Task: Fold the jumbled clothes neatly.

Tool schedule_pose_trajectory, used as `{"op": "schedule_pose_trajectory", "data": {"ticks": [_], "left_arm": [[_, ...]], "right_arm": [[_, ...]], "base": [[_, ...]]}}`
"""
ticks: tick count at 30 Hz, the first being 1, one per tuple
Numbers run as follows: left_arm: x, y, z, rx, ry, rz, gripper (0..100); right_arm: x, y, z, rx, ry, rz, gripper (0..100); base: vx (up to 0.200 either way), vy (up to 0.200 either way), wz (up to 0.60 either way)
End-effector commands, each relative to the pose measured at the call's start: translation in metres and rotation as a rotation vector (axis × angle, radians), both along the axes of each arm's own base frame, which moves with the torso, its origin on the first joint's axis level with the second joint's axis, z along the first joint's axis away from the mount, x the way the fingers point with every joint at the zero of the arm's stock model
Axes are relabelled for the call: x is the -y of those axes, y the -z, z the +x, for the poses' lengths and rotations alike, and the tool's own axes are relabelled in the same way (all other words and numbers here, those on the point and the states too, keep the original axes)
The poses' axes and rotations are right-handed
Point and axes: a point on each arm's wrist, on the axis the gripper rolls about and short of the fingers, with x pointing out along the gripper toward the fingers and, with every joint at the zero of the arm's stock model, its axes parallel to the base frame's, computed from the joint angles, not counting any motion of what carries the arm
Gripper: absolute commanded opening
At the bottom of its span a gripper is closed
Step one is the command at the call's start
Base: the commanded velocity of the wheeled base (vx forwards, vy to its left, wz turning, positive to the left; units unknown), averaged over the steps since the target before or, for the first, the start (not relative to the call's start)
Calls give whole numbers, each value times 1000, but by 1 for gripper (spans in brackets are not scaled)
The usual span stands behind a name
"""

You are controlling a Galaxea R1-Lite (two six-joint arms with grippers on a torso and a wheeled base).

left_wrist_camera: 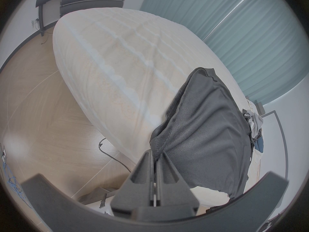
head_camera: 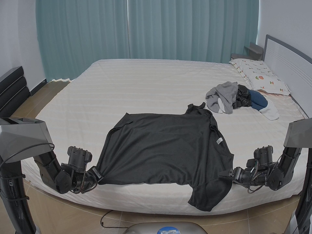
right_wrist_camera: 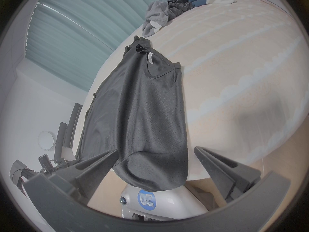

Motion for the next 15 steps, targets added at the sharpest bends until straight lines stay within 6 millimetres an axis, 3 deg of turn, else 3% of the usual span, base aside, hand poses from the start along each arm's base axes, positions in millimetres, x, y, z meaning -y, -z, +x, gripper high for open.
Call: {"op": "schedule_pose_trajectory", "data": {"ticks": [1,15], "left_arm": [[0,0,-1,-2,1,1,0],[-3,-6,-13,-17,16,8,0]], "right_arm": [[0,4,1,-10,3,-10,0],[26,-7,-6,19,52,-149,0]], "base": [[0,0,0],[0,0,0]]}}
